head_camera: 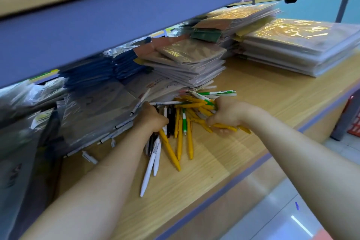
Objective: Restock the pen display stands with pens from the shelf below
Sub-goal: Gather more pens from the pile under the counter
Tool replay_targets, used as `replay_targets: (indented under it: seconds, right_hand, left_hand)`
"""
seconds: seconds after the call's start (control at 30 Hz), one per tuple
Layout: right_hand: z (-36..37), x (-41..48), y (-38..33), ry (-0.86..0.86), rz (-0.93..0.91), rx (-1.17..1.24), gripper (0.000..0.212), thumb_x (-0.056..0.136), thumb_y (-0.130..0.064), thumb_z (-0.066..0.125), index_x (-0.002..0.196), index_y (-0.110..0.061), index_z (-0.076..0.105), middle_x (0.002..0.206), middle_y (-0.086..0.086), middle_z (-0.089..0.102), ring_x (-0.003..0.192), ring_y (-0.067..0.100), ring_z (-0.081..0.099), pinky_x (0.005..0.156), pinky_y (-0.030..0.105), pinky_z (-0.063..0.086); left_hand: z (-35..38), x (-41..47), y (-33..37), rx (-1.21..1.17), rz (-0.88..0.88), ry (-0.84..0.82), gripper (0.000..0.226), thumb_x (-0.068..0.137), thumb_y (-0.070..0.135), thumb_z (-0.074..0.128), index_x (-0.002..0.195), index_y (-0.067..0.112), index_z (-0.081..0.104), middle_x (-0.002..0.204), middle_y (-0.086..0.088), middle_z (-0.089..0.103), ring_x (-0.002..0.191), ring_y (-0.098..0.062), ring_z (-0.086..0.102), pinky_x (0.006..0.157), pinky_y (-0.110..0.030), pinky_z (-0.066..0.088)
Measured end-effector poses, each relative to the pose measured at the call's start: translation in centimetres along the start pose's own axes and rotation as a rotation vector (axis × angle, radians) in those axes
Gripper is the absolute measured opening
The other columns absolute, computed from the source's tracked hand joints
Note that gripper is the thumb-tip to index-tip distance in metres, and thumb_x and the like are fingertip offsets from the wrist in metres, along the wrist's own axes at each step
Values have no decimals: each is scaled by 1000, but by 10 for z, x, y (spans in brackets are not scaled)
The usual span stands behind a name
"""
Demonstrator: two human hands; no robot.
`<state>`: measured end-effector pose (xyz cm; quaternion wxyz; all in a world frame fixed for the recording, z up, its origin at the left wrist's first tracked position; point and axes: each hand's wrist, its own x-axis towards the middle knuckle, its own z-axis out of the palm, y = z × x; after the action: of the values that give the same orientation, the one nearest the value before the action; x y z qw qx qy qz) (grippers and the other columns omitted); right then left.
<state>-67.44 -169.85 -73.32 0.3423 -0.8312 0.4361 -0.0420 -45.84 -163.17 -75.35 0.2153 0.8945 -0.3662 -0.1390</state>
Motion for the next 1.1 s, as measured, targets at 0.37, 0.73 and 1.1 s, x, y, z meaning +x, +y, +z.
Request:
replay_targets:
  seconds: [0.37, 0.73, 1.1]
  right_hand:
    - [5, -9, 20, 139, 38, -90, 40, 87, -23, 65, 122, -10, 48, 109, 9, 61, 88, 24, 56, 68, 30, 43]
    - [-5, -33, 47, -318, 108, 898, 16, 90, -7, 51, 74, -10, 51, 55, 3, 38, 41, 13, 35, 38, 16, 28]
    - [-8, -44, 80, -395, -18, 1263, 16, 79, -5, 58, 94, -10, 52, 60, 1, 36, 40, 7, 37, 34, 16, 31]
  left_hand:
    - [-27, -35, -21, -753, -104, -57, 47, 91, -3, 51, 133, 11, 34, 76, -16, 54, 45, -14, 46, 36, -19, 41]
    - [-11, -95, -2, -1409, -316, -434, 20, 95, 5, 44, 75, 6, 46, 53, -2, 43, 33, -3, 40, 29, -9, 30]
    - [29, -96, 51, -1172, -135, -398, 15, 88, 4, 51, 76, 11, 47, 53, 0, 44, 36, -8, 36, 32, -12, 24]
